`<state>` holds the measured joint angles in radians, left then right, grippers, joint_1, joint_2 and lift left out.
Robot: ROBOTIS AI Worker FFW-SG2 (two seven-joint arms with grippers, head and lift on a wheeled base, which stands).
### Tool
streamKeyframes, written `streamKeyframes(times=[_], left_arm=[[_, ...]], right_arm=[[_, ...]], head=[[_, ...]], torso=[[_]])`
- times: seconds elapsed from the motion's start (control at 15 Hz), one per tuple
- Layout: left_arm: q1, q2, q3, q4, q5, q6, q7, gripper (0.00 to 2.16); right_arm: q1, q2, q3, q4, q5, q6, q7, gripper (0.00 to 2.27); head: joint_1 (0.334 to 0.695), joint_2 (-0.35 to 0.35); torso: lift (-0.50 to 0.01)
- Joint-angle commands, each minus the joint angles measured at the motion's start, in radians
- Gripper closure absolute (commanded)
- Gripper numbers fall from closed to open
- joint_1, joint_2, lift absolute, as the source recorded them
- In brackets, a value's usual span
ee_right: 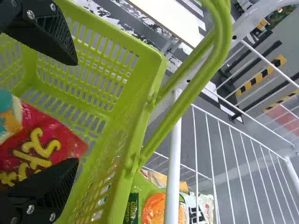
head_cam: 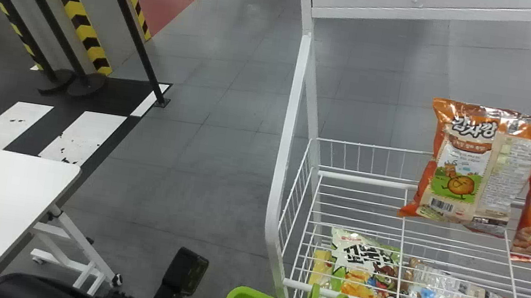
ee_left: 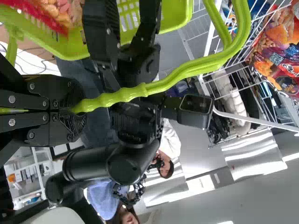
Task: Hold basket handle with left hand then pick Jagalchi snack with right hand and place into basket
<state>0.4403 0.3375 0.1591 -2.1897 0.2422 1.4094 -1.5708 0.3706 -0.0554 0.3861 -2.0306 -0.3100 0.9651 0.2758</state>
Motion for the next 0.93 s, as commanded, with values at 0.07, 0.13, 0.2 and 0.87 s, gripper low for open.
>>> streamKeyframes(times=[0.07,0.13,0.2,0.87], left_arm=[[0.000,0.000,0.008,-0.002,0.000,0.001,-0.010,2.15],[0.000,0.000,0.010,-0.001,0.000,0.001,-0.010,2.15],[0.000,0.000,0.011,-0.001,0.000,0.001,-0.010,2.15],[0.025,-0.006,0.025,0.004,-0.001,-0.002,-0.010,2.15]], right_arm=[[0.050,-0.004,-0.043,-0.125,-0.003,0.022,0.008,0.07],[0.074,-0.012,-0.070,-0.192,-0.003,0.059,0.008,0.07],[0.100,-0.015,-0.107,-0.260,0.002,0.105,0.010,0.07],[0.280,-0.008,-0.411,-0.358,0.049,-0.266,0.118,0.09]], head=[[0.695,0.350],[0.695,0.350],[0.695,0.350],[0.695,0.123]], torso=[[-0.009],[-0.009],[-0.009],[-0.009]])
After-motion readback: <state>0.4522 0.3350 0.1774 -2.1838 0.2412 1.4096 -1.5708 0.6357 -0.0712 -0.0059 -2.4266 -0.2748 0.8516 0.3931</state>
